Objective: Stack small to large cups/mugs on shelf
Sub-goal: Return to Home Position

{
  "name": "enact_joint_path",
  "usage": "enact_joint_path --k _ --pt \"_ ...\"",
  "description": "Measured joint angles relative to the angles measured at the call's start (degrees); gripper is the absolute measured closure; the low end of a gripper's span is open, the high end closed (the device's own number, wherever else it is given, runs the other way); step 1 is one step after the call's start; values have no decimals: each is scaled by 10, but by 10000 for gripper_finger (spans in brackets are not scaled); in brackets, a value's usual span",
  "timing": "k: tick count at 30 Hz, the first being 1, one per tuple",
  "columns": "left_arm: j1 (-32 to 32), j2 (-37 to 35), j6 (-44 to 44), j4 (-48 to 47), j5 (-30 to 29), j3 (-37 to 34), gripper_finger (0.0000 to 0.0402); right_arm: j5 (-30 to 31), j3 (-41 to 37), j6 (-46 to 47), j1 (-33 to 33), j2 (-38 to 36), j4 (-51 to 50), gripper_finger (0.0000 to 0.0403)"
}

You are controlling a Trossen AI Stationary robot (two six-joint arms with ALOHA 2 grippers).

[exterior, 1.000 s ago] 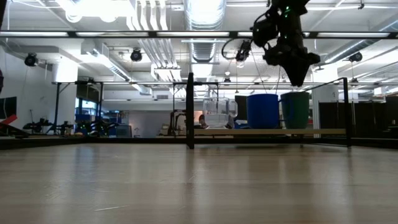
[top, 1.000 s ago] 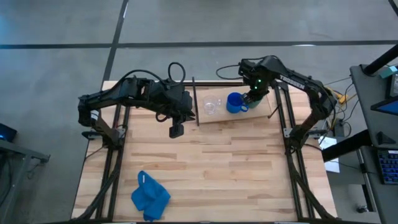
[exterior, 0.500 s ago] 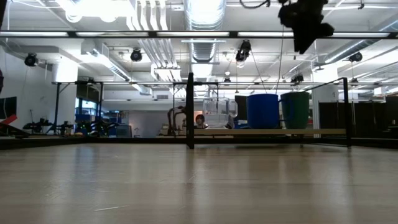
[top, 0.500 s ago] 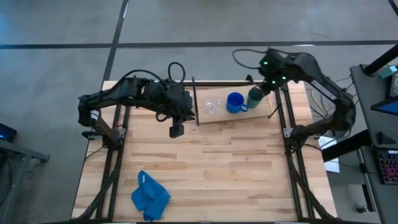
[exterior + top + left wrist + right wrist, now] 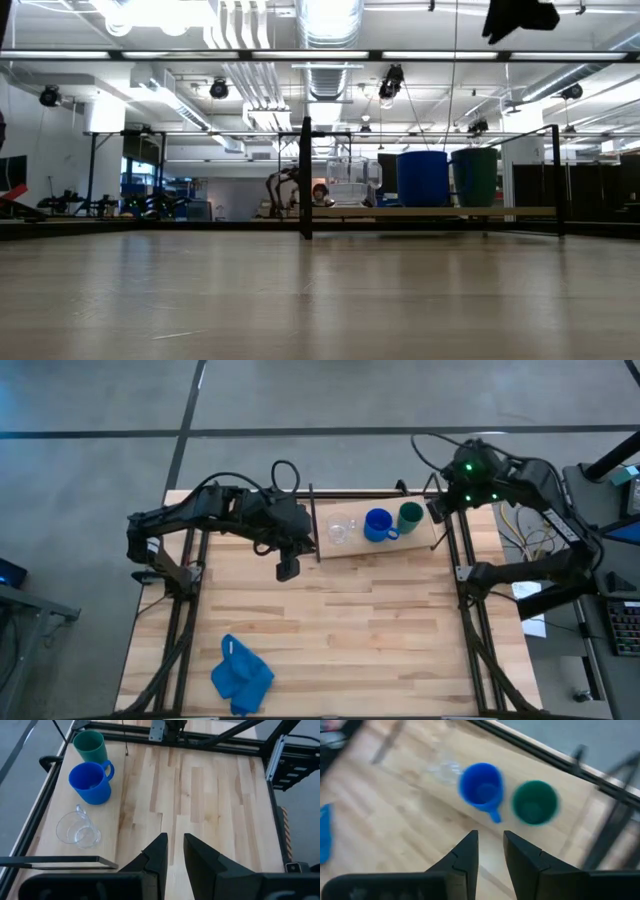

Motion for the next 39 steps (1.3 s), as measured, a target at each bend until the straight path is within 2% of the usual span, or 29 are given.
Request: enact_joint_path --k 13,20,27,33,39 --pt "-25 -44 -35 31 0 0 354 -4 -77 18 196 -33 164 317" --pt "-48 -76 -48 31 -18 0 354 0 -138 14 253 -50 261 321" --pt "-73 -115 -73 26 -58 -10 354 0 -241 13 290 -115 411 321" --pt "-95 -168 -112 27 -122 -85 354 0 -343 8 321 -175 523 320" --pt "-102 -240 -151 71 -150 -213 354 -1 -442 16 334 -224 613 325"
